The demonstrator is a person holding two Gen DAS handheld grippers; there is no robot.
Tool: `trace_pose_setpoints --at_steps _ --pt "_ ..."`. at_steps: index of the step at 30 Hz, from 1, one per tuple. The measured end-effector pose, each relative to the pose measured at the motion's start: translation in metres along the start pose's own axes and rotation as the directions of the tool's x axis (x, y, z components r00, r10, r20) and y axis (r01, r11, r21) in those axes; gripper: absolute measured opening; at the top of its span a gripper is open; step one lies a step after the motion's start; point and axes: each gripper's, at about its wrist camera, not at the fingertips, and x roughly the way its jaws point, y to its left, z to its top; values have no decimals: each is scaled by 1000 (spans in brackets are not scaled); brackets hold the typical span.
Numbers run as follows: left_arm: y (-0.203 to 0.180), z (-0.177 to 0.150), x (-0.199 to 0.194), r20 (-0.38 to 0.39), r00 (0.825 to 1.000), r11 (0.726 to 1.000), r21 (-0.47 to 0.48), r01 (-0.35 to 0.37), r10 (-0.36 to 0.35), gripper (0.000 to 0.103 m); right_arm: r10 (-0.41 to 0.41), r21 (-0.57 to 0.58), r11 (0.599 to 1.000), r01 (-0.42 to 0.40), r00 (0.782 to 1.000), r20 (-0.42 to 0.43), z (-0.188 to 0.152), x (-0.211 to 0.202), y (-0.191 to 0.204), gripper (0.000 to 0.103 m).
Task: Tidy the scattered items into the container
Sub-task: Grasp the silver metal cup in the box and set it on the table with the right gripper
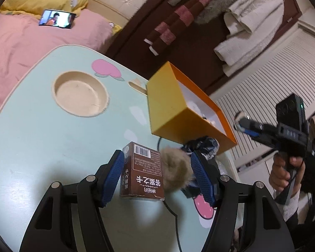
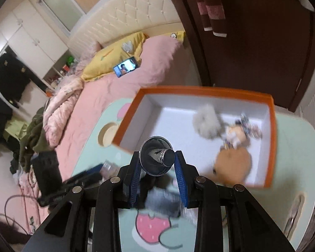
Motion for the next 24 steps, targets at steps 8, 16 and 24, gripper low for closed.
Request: trace_pose_setpoints --at_steps 8,16,24 --pt "-18 -6 7 -46 999 994 108 19 -14 66 -38 53 998 38 999 -18 -40 21 -14 30" --pt "-8 -1 -5 38 999 999 49 -1 0 66 -120 77 990 116 991 54 -53 27 -31 30" --pt "-8 1 -4 44 999 998 51 -31 28 66 -189 17 982 188 977 102 -64 31 -26 30"
